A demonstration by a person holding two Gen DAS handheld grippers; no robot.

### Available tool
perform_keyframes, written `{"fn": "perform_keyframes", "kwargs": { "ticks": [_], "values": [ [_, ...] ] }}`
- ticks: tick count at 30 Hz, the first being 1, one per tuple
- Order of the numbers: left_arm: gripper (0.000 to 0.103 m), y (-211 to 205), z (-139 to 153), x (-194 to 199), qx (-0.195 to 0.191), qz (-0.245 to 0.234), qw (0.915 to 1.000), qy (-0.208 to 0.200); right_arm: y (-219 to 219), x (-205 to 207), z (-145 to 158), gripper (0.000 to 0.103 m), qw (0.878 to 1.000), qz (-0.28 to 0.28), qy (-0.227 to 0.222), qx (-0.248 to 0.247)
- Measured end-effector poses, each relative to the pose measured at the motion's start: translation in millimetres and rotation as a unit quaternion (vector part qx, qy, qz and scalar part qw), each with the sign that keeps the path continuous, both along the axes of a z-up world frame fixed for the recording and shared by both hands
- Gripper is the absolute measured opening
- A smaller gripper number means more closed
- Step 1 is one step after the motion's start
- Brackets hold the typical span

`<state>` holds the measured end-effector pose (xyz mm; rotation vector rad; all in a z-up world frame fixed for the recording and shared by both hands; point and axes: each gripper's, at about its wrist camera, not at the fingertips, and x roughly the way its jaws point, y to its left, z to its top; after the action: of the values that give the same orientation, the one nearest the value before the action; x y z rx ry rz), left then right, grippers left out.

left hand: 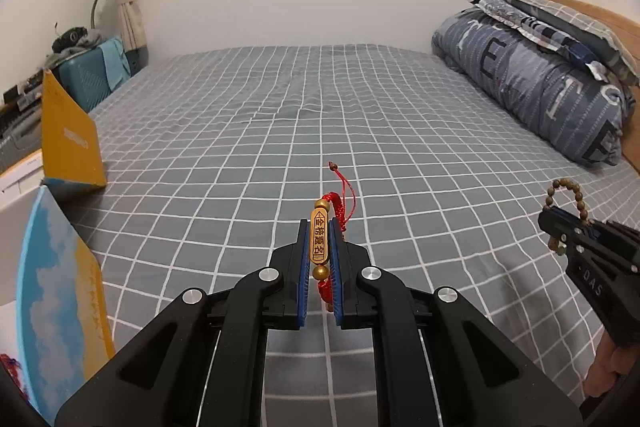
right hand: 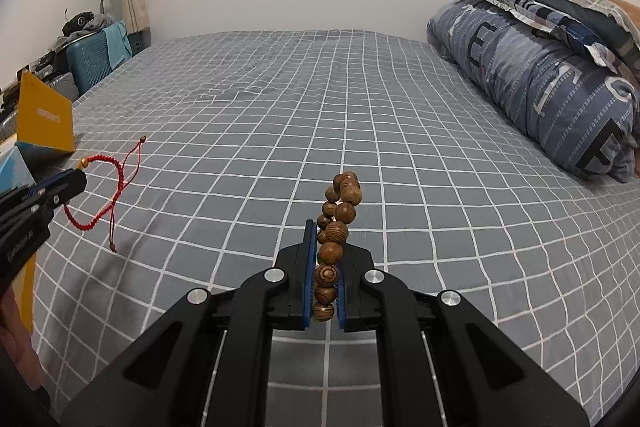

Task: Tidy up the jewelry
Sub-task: 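Lift both bracelets and carry them over the open white box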

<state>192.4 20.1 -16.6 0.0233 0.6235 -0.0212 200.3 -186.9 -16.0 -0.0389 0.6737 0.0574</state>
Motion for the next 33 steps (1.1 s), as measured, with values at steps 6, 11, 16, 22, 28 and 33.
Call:
{"fn": "perform_keyframes", "kwargs": {
  "ticks": [6,11,16,22,28,33],
  "values": [
    [0.008,0,9,-17,0.003,-0.004,1.0,-0.003,3,-12,11,0.007,1.0,0.0,0.004,0.007],
    [0.009,4,22,-28,-0.001,-0.002,1.0,-0.005,8,-20,20,0.007,1.0,0.003,0.007,0.009],
    [0.008,9,32,-38,0.003,0.008,1.0,-0.004,19,-29,30,0.007,1.0,0.01,0.004,0.009],
    [0.009,17,45,-50,0.002,0.016,0.9998,-0.009,33,-38,41,0.007,1.0,0.018,-0.002,0.007],
    [0.009,27,61,-65,-0.002,0.028,0.9993,-0.026,48,-49,54,0.007,1.0,0.026,-0.01,0.01],
    [0.009,44,77,-84,-0.002,0.048,0.9981,-0.038,66,-55,68,0.007,0.999,0.037,-0.017,0.02]
  ]
}}
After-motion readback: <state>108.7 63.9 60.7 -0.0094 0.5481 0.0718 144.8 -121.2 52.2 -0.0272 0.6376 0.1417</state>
